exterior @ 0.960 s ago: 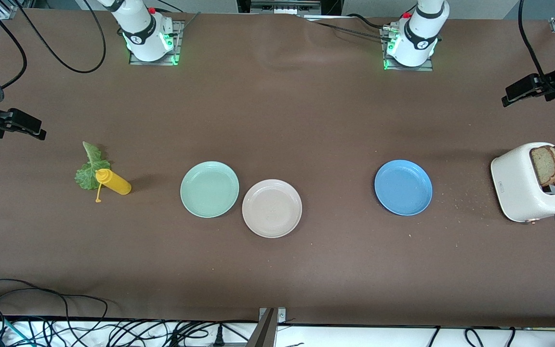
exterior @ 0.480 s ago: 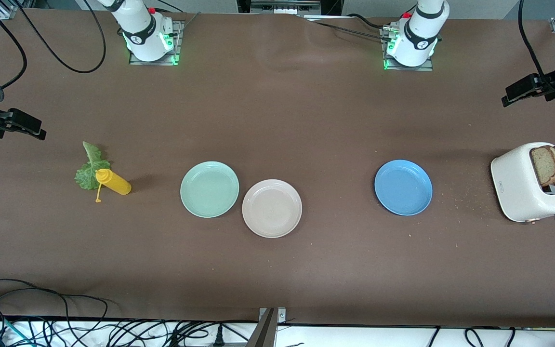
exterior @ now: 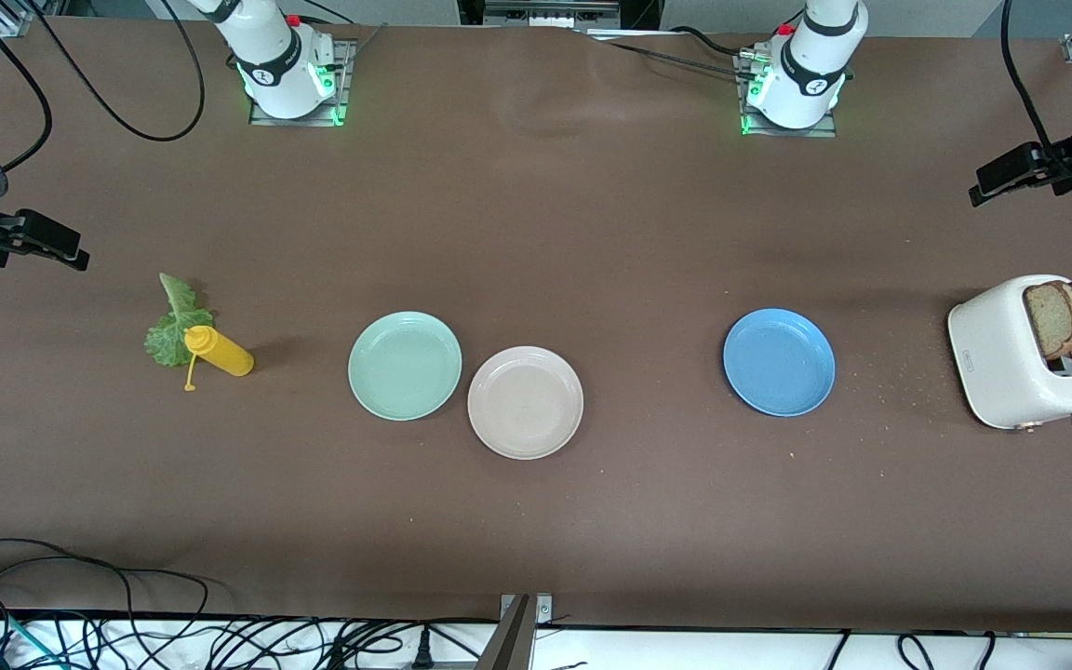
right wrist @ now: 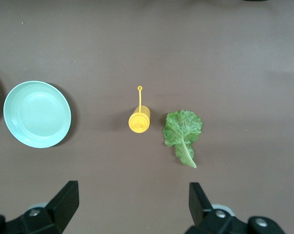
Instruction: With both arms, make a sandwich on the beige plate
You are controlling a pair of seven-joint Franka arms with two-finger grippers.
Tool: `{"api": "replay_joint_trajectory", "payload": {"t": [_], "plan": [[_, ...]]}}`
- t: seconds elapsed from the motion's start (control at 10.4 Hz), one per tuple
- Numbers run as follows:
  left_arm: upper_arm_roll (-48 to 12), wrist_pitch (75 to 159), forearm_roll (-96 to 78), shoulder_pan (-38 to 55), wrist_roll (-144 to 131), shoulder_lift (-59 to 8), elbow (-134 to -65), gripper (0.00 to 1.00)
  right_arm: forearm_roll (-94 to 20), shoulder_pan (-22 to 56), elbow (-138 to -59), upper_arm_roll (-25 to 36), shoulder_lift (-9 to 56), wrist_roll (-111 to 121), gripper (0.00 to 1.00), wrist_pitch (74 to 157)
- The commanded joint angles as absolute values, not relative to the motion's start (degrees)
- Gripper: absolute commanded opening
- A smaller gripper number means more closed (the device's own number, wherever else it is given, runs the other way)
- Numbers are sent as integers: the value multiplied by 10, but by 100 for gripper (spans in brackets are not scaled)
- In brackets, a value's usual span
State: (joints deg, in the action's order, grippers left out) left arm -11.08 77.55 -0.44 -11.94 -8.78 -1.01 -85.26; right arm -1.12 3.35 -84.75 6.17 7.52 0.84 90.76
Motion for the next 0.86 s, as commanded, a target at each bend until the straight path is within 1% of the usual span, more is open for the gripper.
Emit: {"api": "replay_joint_trajectory", "payload": {"t": [0.0,0.77], "plan": [[-113,764,7,-121,-77,-13,-838,100,-10,33,-853,62,69,15,100,907],[-113,764,9,-121,-77,-13,-838,100,-10,32,-853,62,79,13,100,908]]}}
